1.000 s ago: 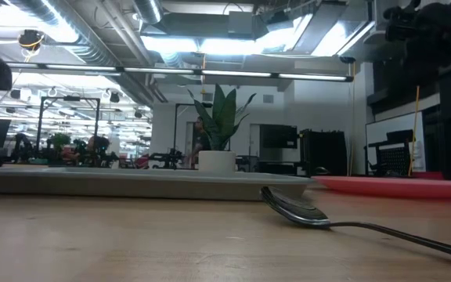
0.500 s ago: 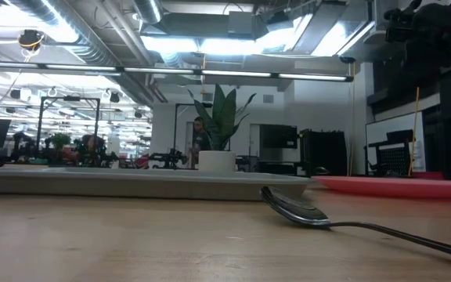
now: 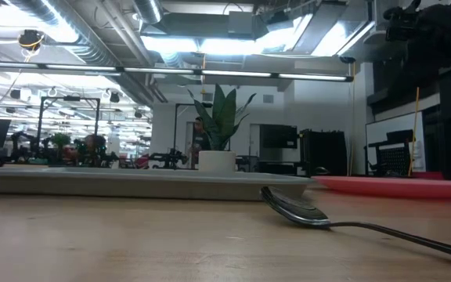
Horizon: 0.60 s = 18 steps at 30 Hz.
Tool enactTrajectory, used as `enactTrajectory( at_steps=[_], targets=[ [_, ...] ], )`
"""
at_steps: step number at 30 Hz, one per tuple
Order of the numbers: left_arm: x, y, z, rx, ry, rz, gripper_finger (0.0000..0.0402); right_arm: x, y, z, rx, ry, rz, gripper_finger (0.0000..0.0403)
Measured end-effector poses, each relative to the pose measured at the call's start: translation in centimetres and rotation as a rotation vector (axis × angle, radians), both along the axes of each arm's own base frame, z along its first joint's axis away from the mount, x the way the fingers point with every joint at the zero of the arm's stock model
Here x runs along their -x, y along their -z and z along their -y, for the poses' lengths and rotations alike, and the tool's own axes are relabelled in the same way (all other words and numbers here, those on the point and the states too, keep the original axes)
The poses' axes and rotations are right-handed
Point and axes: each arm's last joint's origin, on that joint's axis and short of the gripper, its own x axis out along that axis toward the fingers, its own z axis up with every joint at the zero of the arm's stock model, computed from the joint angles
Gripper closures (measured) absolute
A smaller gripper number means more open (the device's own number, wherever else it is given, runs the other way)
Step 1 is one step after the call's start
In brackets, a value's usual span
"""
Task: Pick and place plate/cup/fork/spoon on tray
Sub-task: Put the fork on the blue tray
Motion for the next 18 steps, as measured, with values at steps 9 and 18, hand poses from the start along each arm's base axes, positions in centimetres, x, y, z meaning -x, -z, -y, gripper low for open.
enactTrajectory(
  at_steps=[9,18],
  targets=[
    [4.7,0.7,4.6,-0.120,0.023,0.302,0.0289,0.0,0.0,0.0,-0.050,0.056,0.018,0.0320],
    [0.9,2.2,1.2,-0.403,-0.042,0.326,0.0289,-0.3,-0.1,0.0,-0.069,0.077,0.040,0.0320]
  ],
)
